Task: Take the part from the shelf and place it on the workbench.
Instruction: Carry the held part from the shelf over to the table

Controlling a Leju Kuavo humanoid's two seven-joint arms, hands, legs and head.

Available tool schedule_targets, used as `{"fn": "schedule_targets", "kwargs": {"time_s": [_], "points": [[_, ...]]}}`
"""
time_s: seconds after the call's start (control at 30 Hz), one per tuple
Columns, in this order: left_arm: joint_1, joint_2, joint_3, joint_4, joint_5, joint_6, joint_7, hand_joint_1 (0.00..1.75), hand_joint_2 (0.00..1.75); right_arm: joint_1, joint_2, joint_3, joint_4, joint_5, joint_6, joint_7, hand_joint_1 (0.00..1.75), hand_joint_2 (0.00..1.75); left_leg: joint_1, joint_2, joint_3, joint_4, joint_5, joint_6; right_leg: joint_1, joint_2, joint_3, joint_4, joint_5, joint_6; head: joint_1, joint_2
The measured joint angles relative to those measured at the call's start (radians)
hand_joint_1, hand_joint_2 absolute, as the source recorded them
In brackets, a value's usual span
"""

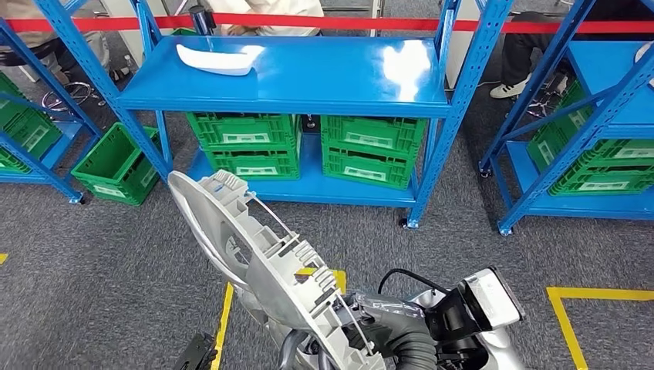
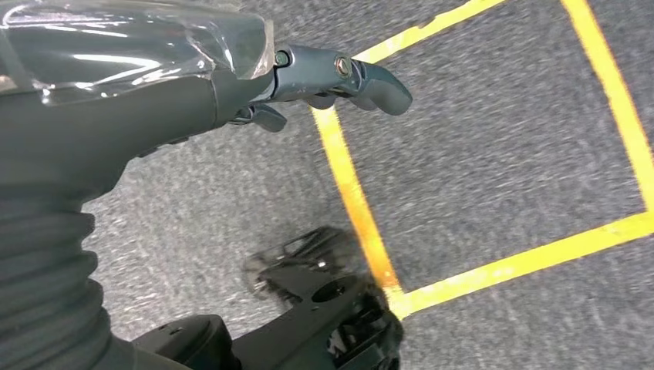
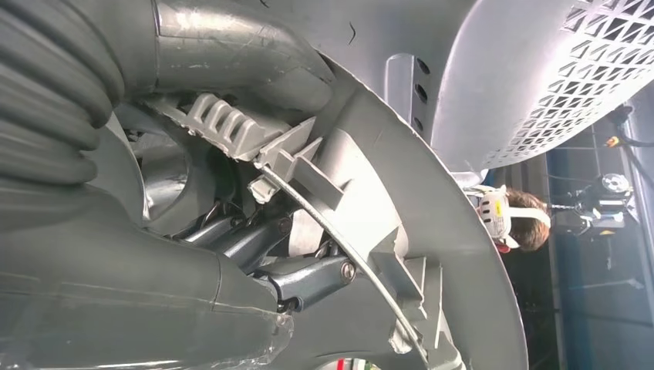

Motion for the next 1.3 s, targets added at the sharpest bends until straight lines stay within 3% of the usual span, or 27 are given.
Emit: {"fn": "schedule_targets", "kwargs": {"time_s": [0.03, 0.07, 0.13, 0.17, 0.2, 0.27, 0.3, 0.33, 0.4, 0.43, 0.47, 0.5, 0.53, 0.57, 0.6, 0.63, 0.7, 0.8, 0.97, 1.07, 1.13, 1.2, 1.23, 1.3], "points": [[0.000, 0.001, 0.000, -0.002, 0.000, 0.000, 0.001, 0.00, 1.75, 0.001, 0.000, 0.000, 0.000, 0.000, 0.000, 0.000, 1.75, 1.75, 0.000, -0.001, 0.038, -0.031, 0.026, 0.004, 0.001, 0.000, -0.013, 0.001, 0.010, 0.002, 0.000, 0.000], [-0.001, 0.003, 0.000, -0.004, -0.001, 0.000, 0.001, 0.00, 1.75, 0.001, 0.001, -0.001, 0.000, 0.001, 0.000, 0.000, 1.75, 1.75, -0.002, -0.003, 0.096, -0.098, 0.043, 0.012, 0.002, 0.001, -0.023, 0.001, 0.020, 0.004, 0.000, 0.000], [-0.004, 0.009, -0.001, -0.008, -0.001, 0.001, 0.001, 0.00, 1.75, 0.002, 0.003, -0.001, 0.000, 0.001, 0.000, 0.000, 1.75, 1.75, -0.007, -0.007, 0.212, -0.254, 0.035, 0.031, 0.005, 0.001, -0.035, 0.002, 0.037, 0.013, 0.001, 0.000], [-0.005, 0.012, -0.001, -0.010, -0.002, 0.001, 0.001, 0.00, 1.75, 0.002, 0.004, -0.002, 0.000, 0.002, 0.000, 0.000, 1.75, 1.75, -0.011, -0.009, 0.246, -0.304, 0.024, 0.040, 0.004, 0.000, -0.038, 0.001, 0.045, 0.020, 0.001, 0.000], [-0.006, 0.014, -0.002, -0.011, -0.002, 0.001, 0.001, 0.00, 1.75, 0.002, 0.005, -0.002, 0.000, 0.002, 0.001, 0.000, 1.75, 1.75, -0.016, -0.009, 0.256, -0.326, 0.018, 0.047, 0.003, -0.001, -0.039, -0.001, 0.054, 0.027, 0.001, 0.000], [-0.007, 0.016, -0.002, -0.012, -0.002, 0.002, 0.001, 0.00, 1.75, 0.002, 0.007, -0.004, 0.000, 0.002, 0.001, 0.000, 1.75, 1.75, -0.019, -0.005, 0.243, -0.339, 0.039, 0.061, 0.001, -0.001, -0.046, -0.002, 0.063, 0.038, 0.000, 0.000], [-0.009, 0.016, -0.002, -0.012, -0.002, 0.002, 0.002, 0.00, 1.75, 0.002, 0.007, -0.005, 0.000, 0.002, 0.001, -0.001, 1.75, 1.75, -0.017, -0.002, 0.234, -0.345, 0.053, 0.068, 0.002, 0.000, -0.055, 0.011, 0.048, 0.038, 0.001, 0.000], [-0.011, 0.016, -0.002, -0.013, -0.002, 0.001, 0.002, 0.00, 1.75, 0.002, 0.007, -0.007, 0.000, 0.002, 0.001, -0.001, 1.75, 1.75, -0.015, 0.001, 0.221, -0.350, 0.070, 0.073, 0.003, 0.001, -0.069, 0.042, 0.016, 0.032, 0.002, 0.000], [-0.013, 0.014, -0.003, -0.014, -0.002, 0.001, 0.002, 0.00, 1.75, 0.002, 0.006, -0.009, 0.000, 0.002, 0.002, -0.001, 1.75, 1.75, -0.012, 0.003, 0.190, -0.351, 0.098, 0.079, 0.001, 0.002, -0.108, 0.159, -0.076, 0.020, 0.004, 0.000], [-0.013, 0.014, -0.004, -0.015, -0.003, 0.001, 0.002, 0.00, 1.75, 0.003, 0.005, -0.009, 0.000, 0.002, 0.003, -0.002, 1.75, 1.75, -0.013, 0.004, 0.171, -0.348, 0.112, 0.078, 0.000, 0.002, -0.123, 0.228, -0.108, 0.023, 0.004, 0.000], [-0.013, 0.014, -0.004, -0.015, -0.004, 0.000, 0.002, 0.00, 1.75, 0.003, 0.004, -0.010, 0.000, 0.003, 0.003, -0.002, 1.75, 1.75, -0.012, 0.005, 0.151, -0.345, 0.126, 0.077, -0.002, 0.002, -0.129, 0.278, -0.119, 0.032, 0.004, 0.000], [-0.013, 0.014, -0.004, -0.015, -0.006, 0.000, 0.002, 0.00, 1.75, 0.003, 0.004, -0.010, 0.000, 0.004, 0.004, -0.002, 1.75, 1.75, -0.012, 0.006, 0.129, -0.340, 0.139, 0.075, -0.005, 0.002, -0.118, 0.299, -0.110, 0.046, 0.004, 0.000], [-0.013, 0.014, -0.005, -0.017, -0.007, 0.000, 0.003, 0.00, 1.75, 0.002, 0.003, -0.010, 0.000, 0.005, 0.006, -0.003, 1.75, 1.75, -0.011, 0.007, 0.108, -0.334, 0.151, 0.071, -0.007, 0.002, -0.090, 0.283, -0.088, 0.061, 0.004, 0.000], [-0.013, 0.014, -0.005, -0.018, -0.008, 0.000, 0.004, 0.00, 1.75, 0.000, 0.003, -0.011, 0.000, 0.006, 0.007, -0.005, 1.75, 1.75, -0.010, 0.007, 0.088, -0.326, 0.161, 0.067, -0.010, 0.001, -0.046, 0.233, -0.069, 0.071, 0.004, 0.000], [-0.013, 0.014, -0.006, -0.021, -0.010, 0.000, 0.005, 0.00, 1.75, -0.003, 0.003, -0.011, 0.000, 0.007, 0.010, -0.008, 1.75, 1.75, -0.010, 0.007, 0.069, -0.316, 0.169, 0.062, -0.011, 0.001, 0.010, 0.158, -0.065, 0.074, 0.004, 0.000], [-0.013, 0.015, -0.006, -0.024, -0.013, 0.000, 0.007, 0.00, 1.75, -0.006, 0.004, -0.011, 0.000, 0.008, 0.013, -0.011, 1.75, 1.75, -0.011, 0.007, 0.053, -0.307, 0.177, 0.056, -0.010, 0.002, 0.057, 0.087, -0.074, 0.069, 0.003, 0.000], [-0.014, 0.017, -0.006, -0.029, -0.017, 0.000, 0.011, 0.00, 1.75, -0.011, 0.005, -0.011, 0.000, 0.010, 0.018, -0.014, 1.75, 1.75, -0.011, 0.007, 0.035, -0.297, 0.195, 0.044, -0.003, 0.003, 0.100, 0.004, -0.099, 0.053, 0.002, 0.000], [-0.013, 0.018, -0.006, -0.030, -0.018, 0.000, 0.013, 0.00, 1.75, -0.013, 0.006, -0.011, 0.001, 0.011, 0.020, -0.015, 1.75, 1.75, -0.008, 0.007, 0.031, -0.299, 0.209, 0.037, 0.001, 0.004, 0.090, 0.002, -0.098, 0.044, 0.002, 0.000], [-0.013, 0.018, -0.006, -0.030, -0.018, 0.000, 0.013, 0.00, 1.75, -0.013, 0.005, -0.011, 0.001, 0.011, 0.020, -0.015, 1.75, 1.75, -0.008, 0.007, 0.031, -0.300, 0.210, 0.037, 0.002, 0.004, 0.089, 0.003, -0.098, 0.044, 0.002, 0.000], [-0.012, 0.018, -0.006, -0.030, -0.018, 0.000, 0.013, 0.00, 1.75, -0.014, 0.005, -0.011, 0.001, 0.012, 0.021, -0.015, 1.75, 1.75, -0.007, 0.007, 0.029, -0.303, 0.217, 0.032, 0.001, 0.004, 0.085, 0.003, -0.091, 0.037, 0.002, 0.000], [-0.011, 0.020, -0.006, -0.030, -0.019, 0.000, 0.014, 0.00, 1.75, -0.017, 0.006, -0.010, 0.001, 0.015, 0.021, -0.015, 1.75, 1.75, -0.004, 0.005, 0.021, -0.297, 0.206, 0.025, -0.006, 0.001, 0.076, 0.001, -0.077, 0.026, 0.002, 0.000], [-0.011, 0.023, -0.005, -0.031, -0.020, 0.001, 0.017, 0.00, 1.75, -0.021, 0.008, -0.010, 0.001, 0.018, 0.021, -0.015, 1.75, 1.75, 0.001, 0.003, 0.003, -0.241, 0.133, 0.015, -0.010, -0.001, 0.061, -0.001, -0.056, 0.013, 0.001, 0.000], [-0.012, 0.025, -0.003, -0.033, -0.021, 0.001, 0.018, 0.00, 1.75, -0.023, 0.010, -0.009, 0.001, 0.021, 0.022, -0.015, 1.75, 1.75, 0.003, 0.002, -0.009, -0.160, 0.079, 0.009, -0.008, -0.002, 0.042, 0.000, -0.039, 0.009, 0.000, 0.000], [-0.018, 0.027, 0.003, -0.039, -0.029, 0.003, 0.020, 0.00, 1.75, -0.030, 0.013, -0.007, 0.001, 0.030, 0.022, -0.017, 1.75, 1.75, 0.002, -0.004, 0.099, -0.182, 0.024, 0.013, -0.003, 0.000, -0.015, 0.002, 0.013, 0.017, 0.001, 0.000]]}}
